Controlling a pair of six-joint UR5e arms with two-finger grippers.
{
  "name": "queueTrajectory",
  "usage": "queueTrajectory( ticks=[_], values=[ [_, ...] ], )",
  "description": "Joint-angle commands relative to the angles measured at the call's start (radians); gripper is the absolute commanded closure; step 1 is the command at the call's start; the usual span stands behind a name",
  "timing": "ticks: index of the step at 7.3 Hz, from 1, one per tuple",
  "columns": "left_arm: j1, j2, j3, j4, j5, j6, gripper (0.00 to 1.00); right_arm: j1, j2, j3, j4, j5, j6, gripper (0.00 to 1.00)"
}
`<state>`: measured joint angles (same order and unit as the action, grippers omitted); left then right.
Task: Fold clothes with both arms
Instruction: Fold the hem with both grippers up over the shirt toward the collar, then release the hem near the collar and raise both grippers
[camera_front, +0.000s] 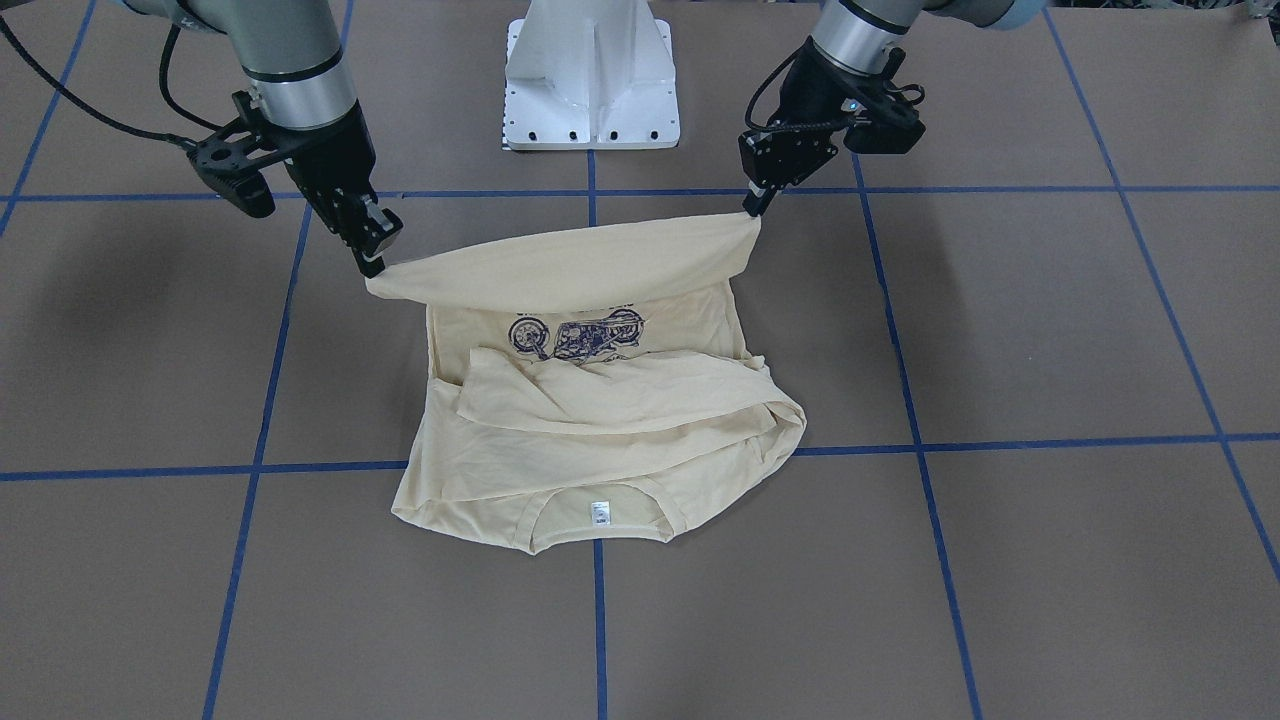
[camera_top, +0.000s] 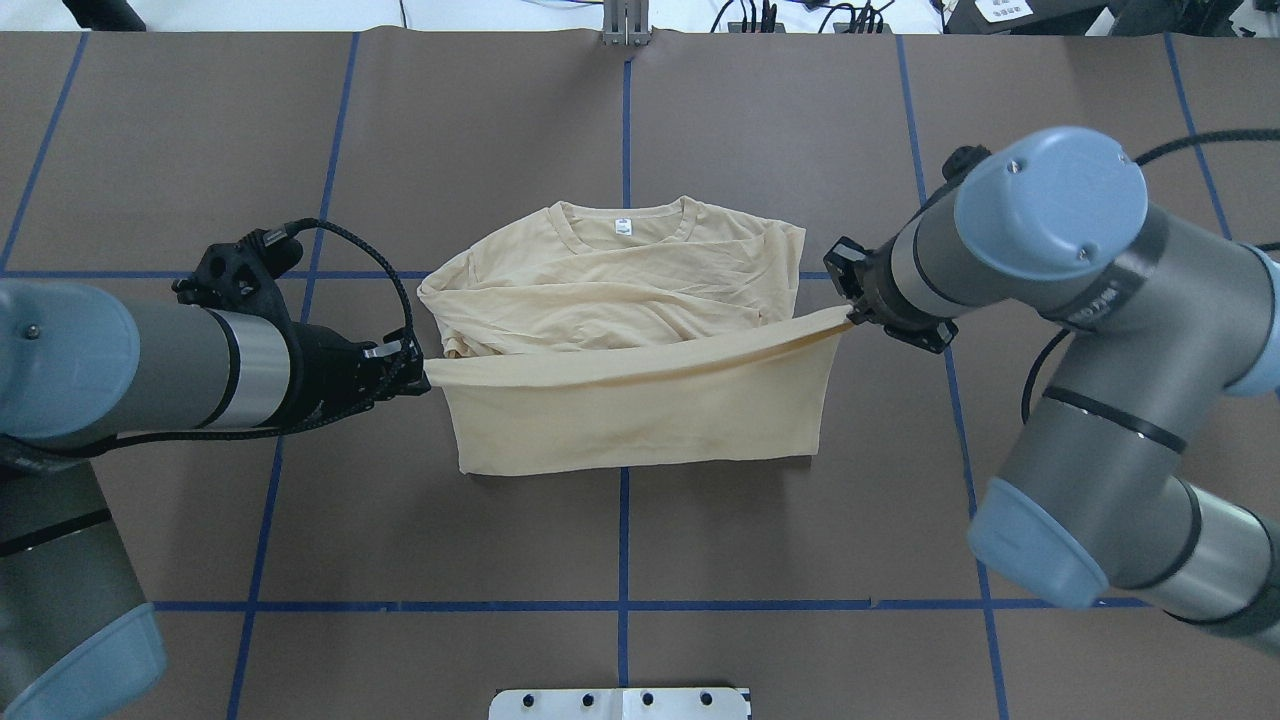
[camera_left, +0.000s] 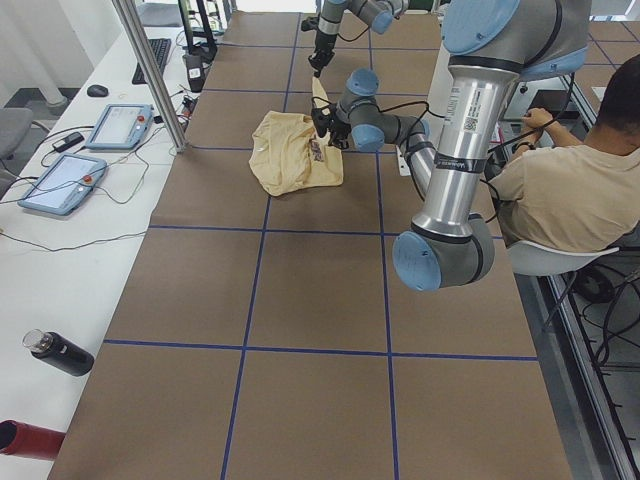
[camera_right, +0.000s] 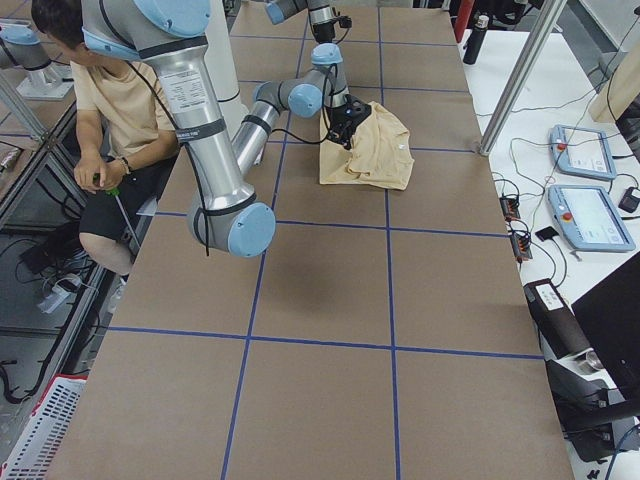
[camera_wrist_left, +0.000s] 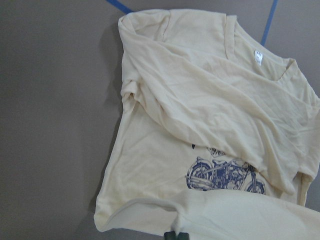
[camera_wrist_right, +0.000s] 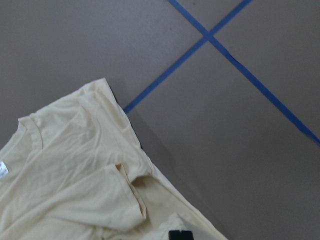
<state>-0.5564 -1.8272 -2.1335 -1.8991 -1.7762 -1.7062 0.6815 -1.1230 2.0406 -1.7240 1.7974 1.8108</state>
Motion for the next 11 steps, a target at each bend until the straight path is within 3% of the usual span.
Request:
queueTrajectory(
  ticks=[1,3,5,7,11],
  values=[
    [-0.093,-0.094,0.122,-0.003,0.0,0.033,1.0,0.09,0.171,-0.248,0.009,0.026,-0.108,1.0],
    [-0.155,-0.193,0.292,-0.026,0.001,0.082,1.0,0.116,0.274,-0.475,0.074,0.023,-0.18,1.0],
    [-0.178,-0.244,0.496,-0.195,0.004,0.085,1.0,0.116,0.294,-0.661,0.29,0.023,-0.177,1.0],
    [-0.181,-0.271,0.636,-0.291,0.009,0.083,1.0,0.113,0.383,-0.791,0.293,0.025,-0.188,1.0],
    [-0.181,-0.316,0.765,-0.374,0.046,0.083,0.97,0.112,0.404,-0.859,0.337,0.02,-0.222,1.0]
  ],
)
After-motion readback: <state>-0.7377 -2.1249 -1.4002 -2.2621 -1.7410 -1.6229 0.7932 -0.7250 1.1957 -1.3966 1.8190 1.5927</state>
